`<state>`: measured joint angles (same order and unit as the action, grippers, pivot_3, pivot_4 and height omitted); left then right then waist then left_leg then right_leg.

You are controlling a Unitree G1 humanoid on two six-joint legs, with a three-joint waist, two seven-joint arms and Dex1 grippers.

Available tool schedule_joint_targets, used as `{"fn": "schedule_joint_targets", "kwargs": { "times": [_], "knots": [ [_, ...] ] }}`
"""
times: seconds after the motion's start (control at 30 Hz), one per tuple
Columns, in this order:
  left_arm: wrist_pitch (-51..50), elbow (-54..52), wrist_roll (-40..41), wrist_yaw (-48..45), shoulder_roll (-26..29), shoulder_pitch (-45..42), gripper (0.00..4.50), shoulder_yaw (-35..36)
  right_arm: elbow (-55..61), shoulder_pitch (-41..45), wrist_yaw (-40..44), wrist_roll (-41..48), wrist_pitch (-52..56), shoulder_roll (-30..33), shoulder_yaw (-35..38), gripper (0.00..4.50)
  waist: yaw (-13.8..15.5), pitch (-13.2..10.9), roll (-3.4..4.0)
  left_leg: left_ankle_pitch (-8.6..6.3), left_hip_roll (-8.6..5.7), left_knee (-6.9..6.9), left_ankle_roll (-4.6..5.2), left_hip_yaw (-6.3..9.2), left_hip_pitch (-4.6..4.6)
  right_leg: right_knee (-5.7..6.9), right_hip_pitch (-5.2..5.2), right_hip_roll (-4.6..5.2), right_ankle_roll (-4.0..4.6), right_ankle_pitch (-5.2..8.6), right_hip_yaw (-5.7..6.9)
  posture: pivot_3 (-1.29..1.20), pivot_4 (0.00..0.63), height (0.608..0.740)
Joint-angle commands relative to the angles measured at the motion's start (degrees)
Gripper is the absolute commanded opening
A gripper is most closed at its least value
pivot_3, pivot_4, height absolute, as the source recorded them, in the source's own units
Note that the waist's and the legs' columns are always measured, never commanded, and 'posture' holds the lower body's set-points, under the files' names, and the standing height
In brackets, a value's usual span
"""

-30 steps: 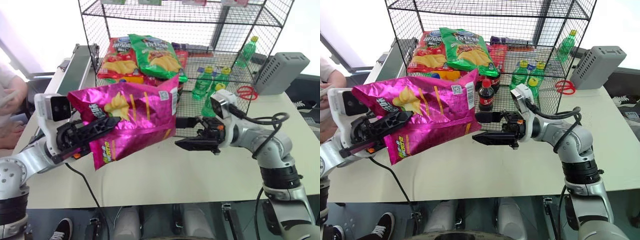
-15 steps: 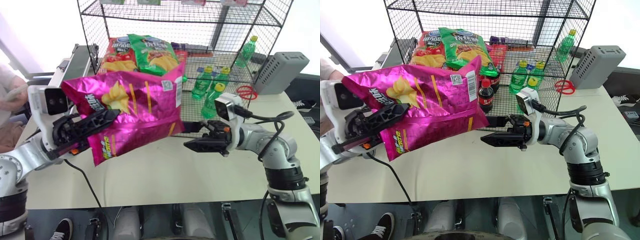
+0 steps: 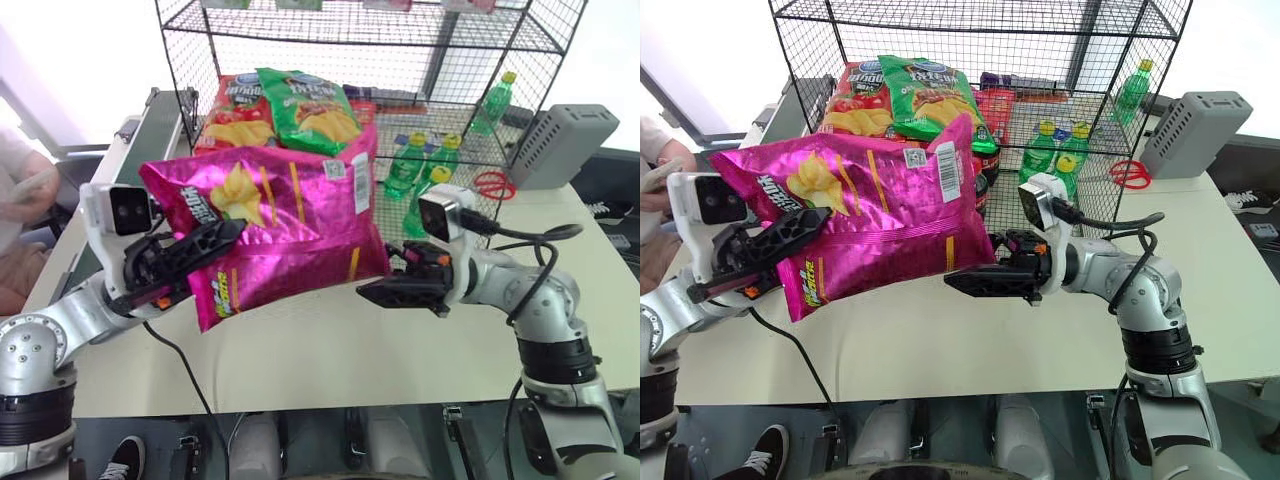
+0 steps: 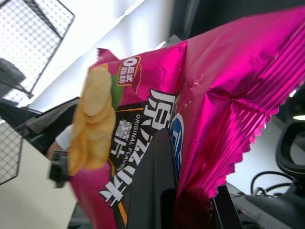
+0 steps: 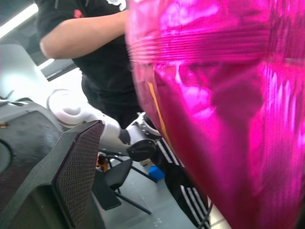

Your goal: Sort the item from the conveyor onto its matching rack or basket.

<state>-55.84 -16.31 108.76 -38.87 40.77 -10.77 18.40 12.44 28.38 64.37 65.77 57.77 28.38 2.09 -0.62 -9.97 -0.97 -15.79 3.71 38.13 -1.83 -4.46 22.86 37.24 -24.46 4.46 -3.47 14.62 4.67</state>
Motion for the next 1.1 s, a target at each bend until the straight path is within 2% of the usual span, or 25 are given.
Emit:
{"fn": "schedule_joint_targets", "kwargs": {
  "times": [0.03,0.13,0.2,0.27,0.43,0.47,0.57,0.73,0.77,0.8,0.93,1.03,1.1],
  "knots": [
    [-0.1,0.4,-3.4,-2.1,1.1,1.0,0.00,2.1,0.9,2.1,-0.3,1.9,0.1,0.5,1.9,3.18,-0.1,0.0,0.00,0.00,0.00,0.00,0.00,0.00,0.00,0.00,0.00,0.00,0.00,0.00,0.00,0.00,0.150,0.740],
    [2.2,-0.1,-8.1,-3.5,-0.2,1.0,0.00,2.4,1.0,1.8,0.1,0.7,-0.1,0.9,1.3,1.75,0.1,0.0,0.00,0.00,0.00,0.00,0.00,0.01,0.00,-0.01,0.00,0.00,0.01,0.00,0.01,0.00,0.150,0.740],
    [2.4,0.4,-8.0,-3.1,-0.9,0.8,0.00,2.6,1.1,1.6,0.4,0.2,-0.2,1.1,1.1,0.81,0.1,0.0,-0.01,0.00,-0.01,0.00,0.00,-0.01,0.02,-0.03,0.00,0.01,0.01,0.00,0.01,0.00,0.150,0.740],
    [3.6,0.5,-9.7,-3.0,-1.7,0.2,0.00,3.1,1.1,1.5,0.6,-0.2,-0.3,1.2,1.0,0.12,0.1,0.0,0.00,0.00,-0.01,0.00,0.00,-0.01,0.04,-0.04,0.00,0.02,0.00,0.00,0.00,0.00,0.150,0.740],
    [3.8,0.1,-13.1,-2.6,-1.2,-0.2,0.00,3.3,1.4,1.1,1.5,-3.8,-2.5,2.4,-0.3,0.11,0.0,0.0,0.00,0.00,0.00,0.00,0.00,0.00,0.03,-0.04,0.00,0.01,0.00,0.00,0.01,0.00,0.150,0.740],
    [3.8,-0.1,-13.7,-2.9,-1.1,0.0,0.26,3.4,0.9,1.3,1.4,-4.1,-3.1,2.5,0.1,0.11,0.0,0.0,0.00,0.00,0.00,0.00,0.00,0.00,0.03,-0.04,0.00,0.01,0.00,0.00,0.01,0.00,0.150,0.740],
    [4.1,-0.3,-16.3,-3.9,-0.7,0.4,1.31,3.8,0.9,0.8,1.8,-6.9,-5.6,4.0,0.5,0.11,0.0,0.0,0.00,0.00,0.00,-0.01,0.00,0.00,0.03,-0.04,-0.02,0.00,0.00,0.00,0.01,0.00,0.150,0.740],
    [6.1,0.2,-23.8,-7.8,0.9,1.9,3.76,5.2,5.0,-4.4,1.5,-10.3,-9.1,10.1,4.6,0.11,0.5,0.0,0.00,0.00,-0.01,-0.01,0.00,0.00,0.11,-0.09,-0.04,0.03,0.00,0.01,0.04,0.00,0.150,0.740],
    [7.8,-0.3,-27.5,-10.0,1.4,2.6,4.26,4.7,5.6,-5.1,0.9,-9.2,-9.1,11.0,6.5,0.11,0.5,0.0,0.00,0.00,-0.02,-0.01,0.00,0.00,0.16,-0.12,-0.07,0.02,0.00,0.01,0.05,0.00,0.150,0.740],
    [9.2,-0.2,-29.3,-10.3,1.0,2.7,4.50,4.8,6.4,-5.9,0.1,-8.5,-9.2,12.1,8.9,0.11,0.7,0.0,0.00,0.00,-0.02,-0.01,0.00,-0.02,0.16,-0.14,-0.08,0.03,0.00,0.01,0.05,0.00,0.150,0.740],
    [14.8,1.4,-37.5,-12.5,0.1,2.1,4.50,4.2,9.5,-8.3,-2.9,-9.5,-12.8,15.1,16.7,0.11,1.1,0.0,0.02,0.00,-0.01,-0.01,0.00,-0.03,0.17,-0.14,-0.11,0.02,0.00,0.01,0.05,0.00,0.150,0.740],
    [15.9,3.4,-39.4,-13.7,-0.7,1.1,4.50,4.0,11.5,-9.4,-5.8,-9.3,-14.6,16.4,21.8,0.11,1.3,0.0,0.00,0.00,-0.01,-0.01,0.00,-0.03,0.17,-0.15,-0.11,0.01,0.01,0.01,0.05,0.00,0.150,0.740],
    [17.8,5.8,-42.8,-15.3,-1.4,-0.3,4.50,2.6,11.8,-10.7,-5.3,-15.4,-20.6,18.8,24.1,0.11,1.4,0.0,0.01,0.00,-0.01,-0.01,0.00,-0.02,0.20,-0.18,-0.11,0.01,0.00,0.01,0.05,0.00,0.150,0.740]
  ]
}}
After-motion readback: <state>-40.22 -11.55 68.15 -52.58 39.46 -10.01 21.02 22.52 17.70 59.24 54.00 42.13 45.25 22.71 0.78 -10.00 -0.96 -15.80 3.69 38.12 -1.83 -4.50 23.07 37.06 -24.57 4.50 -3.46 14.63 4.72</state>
